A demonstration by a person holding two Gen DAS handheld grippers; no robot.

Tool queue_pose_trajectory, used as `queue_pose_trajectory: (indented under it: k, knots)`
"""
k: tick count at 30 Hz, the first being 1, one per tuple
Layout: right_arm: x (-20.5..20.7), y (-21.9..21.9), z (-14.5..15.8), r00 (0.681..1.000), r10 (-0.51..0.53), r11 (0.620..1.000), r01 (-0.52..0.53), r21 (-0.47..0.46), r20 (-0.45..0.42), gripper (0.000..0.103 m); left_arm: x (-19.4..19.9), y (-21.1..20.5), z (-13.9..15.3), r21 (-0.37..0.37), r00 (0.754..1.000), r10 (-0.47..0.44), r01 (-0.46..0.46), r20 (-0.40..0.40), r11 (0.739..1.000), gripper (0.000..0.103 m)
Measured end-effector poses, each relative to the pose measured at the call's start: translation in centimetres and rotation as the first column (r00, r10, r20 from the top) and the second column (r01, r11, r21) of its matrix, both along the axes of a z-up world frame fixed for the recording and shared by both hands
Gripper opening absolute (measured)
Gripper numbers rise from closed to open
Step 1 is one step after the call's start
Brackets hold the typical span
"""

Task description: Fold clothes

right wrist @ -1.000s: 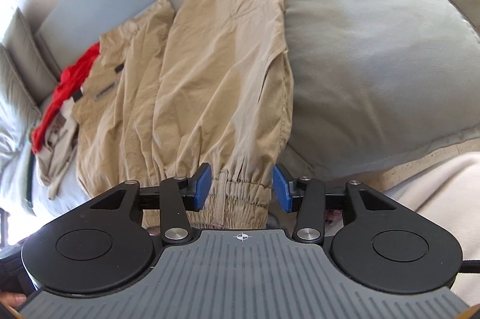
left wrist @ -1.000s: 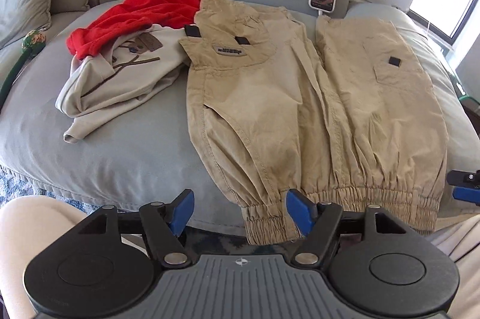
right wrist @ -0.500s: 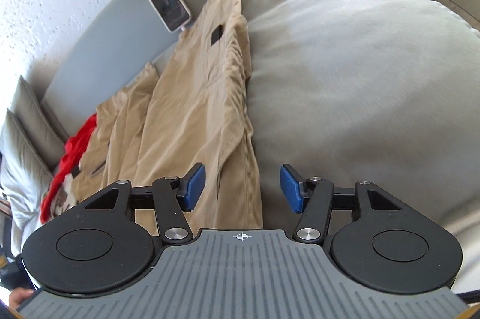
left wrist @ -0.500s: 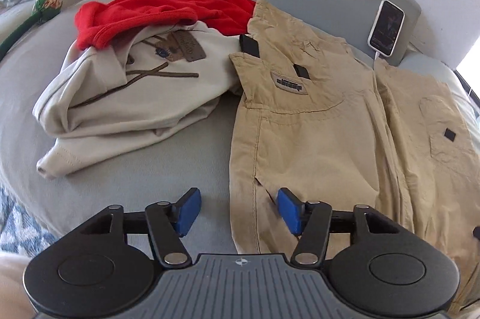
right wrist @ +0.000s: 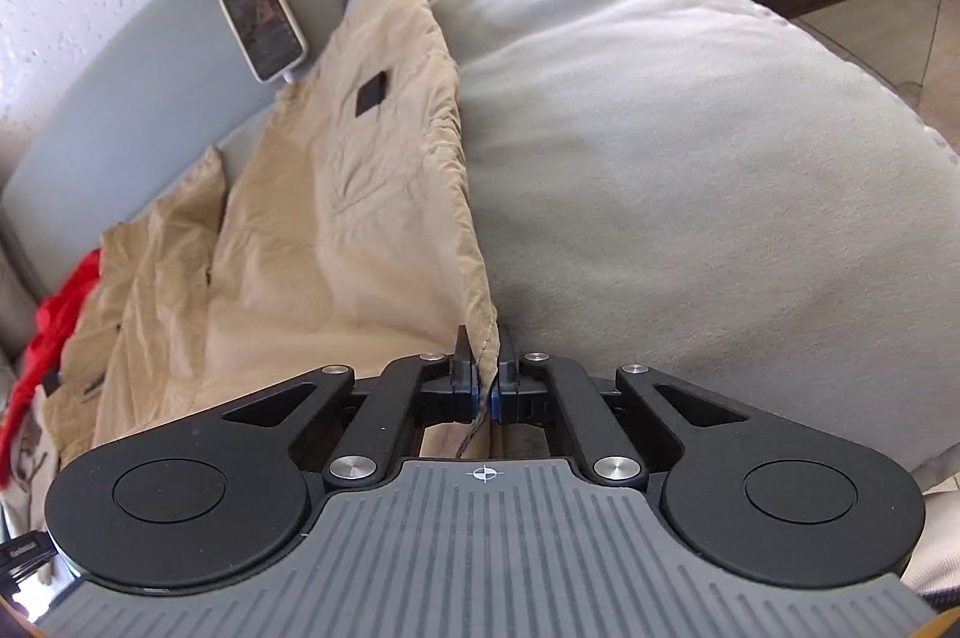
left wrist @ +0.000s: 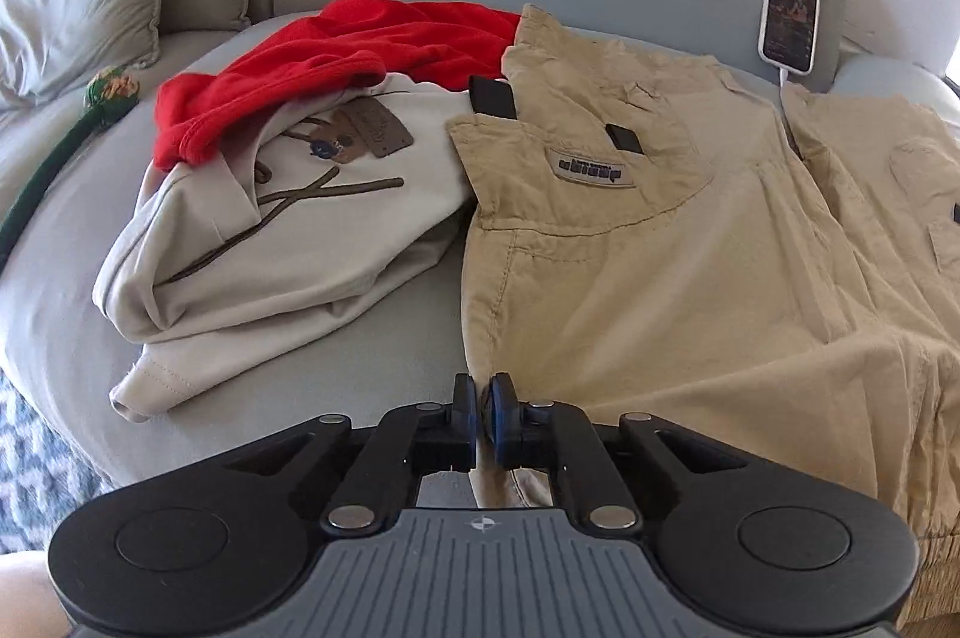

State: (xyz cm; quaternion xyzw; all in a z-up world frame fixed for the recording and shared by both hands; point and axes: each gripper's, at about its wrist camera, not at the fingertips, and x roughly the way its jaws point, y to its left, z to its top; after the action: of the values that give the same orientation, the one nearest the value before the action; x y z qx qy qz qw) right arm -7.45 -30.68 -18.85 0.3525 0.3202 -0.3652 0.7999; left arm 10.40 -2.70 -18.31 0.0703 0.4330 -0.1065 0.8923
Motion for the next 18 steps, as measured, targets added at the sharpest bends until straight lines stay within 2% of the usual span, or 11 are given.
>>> queue_pose_trajectory:
  k: [1,2,3,4,5,9,11,12,13,14,18]
  knots:
    - [0.1,0.2,0.3,1.0,0.015,1.0,-0.015,0.001,-0.008,0.009,-0.6,-0.1,0.5,0.022,1.0,-0.007,0.007,0.01,1.0,0.023]
    - [0.0,0.5,0.8,1.0,0.029,1.0,-0.029,0.006,-0.009,0.01,-1.5,-0.2,1.2,0.043,0.999,-0.021,0.02,0.029,0.999,0.034]
    - [-0.1,0.7,1.2,0.999,0.043,0.999,-0.043,0.012,-0.01,0.021,-2.6,-0.3,1.9,0.065,0.998,-0.038,0.034,0.053,0.997,0.042]
    - [-0.5,1.0,1.7,0.999,0.054,0.998,-0.054,0.024,0.0,0.043,-3.9,-0.4,2.6,0.083,0.995,-0.066,0.059,0.081,0.995,0.044]
    - [-1.2,1.6,2.2,0.998,0.063,0.997,-0.063,0.037,0.02,0.052,-5.2,-0.6,3.3,0.08,0.989,-0.107,0.099,0.102,0.992,0.046]
    - [-3.9,4.2,3.1,0.989,0.119,0.984,-0.129,0.123,0.088,0.059,-9.3,-2.3,5.4,-0.029,0.936,-0.311,0.32,0.162,0.947,0.051]
    - [-4.7,5.3,2.7,0.987,0.127,0.978,-0.142,0.154,0.102,0.059,-9.4,-4.9,5.7,-0.044,0.905,-0.384,0.398,0.185,0.916,0.051]
    - [-4.7,5.8,2.5,0.986,0.127,0.979,-0.142,0.146,0.105,0.05,-9.0,-6.6,5.7,-0.036,0.894,-0.403,0.418,0.197,0.908,0.049]
    - [-4.4,6.2,2.6,0.985,0.134,0.982,-0.146,0.119,0.107,0.029,-8.5,-8.3,5.7,-0.027,0.89,-0.407,0.421,0.206,0.907,0.047]
    - [-3.7,6.6,2.9,0.984,0.145,0.985,-0.154,0.084,0.101,0.023,-7.9,-10.0,5.7,-0.023,0.888,-0.408,0.422,0.211,0.906,0.046]
    - [0.6,7.2,4.3,0.965,0.223,0.973,-0.228,0.019,0.137,0.022,-6.5,-15.0,4.5,-0.012,0.878,-0.442,0.452,0.184,0.892,0.044]
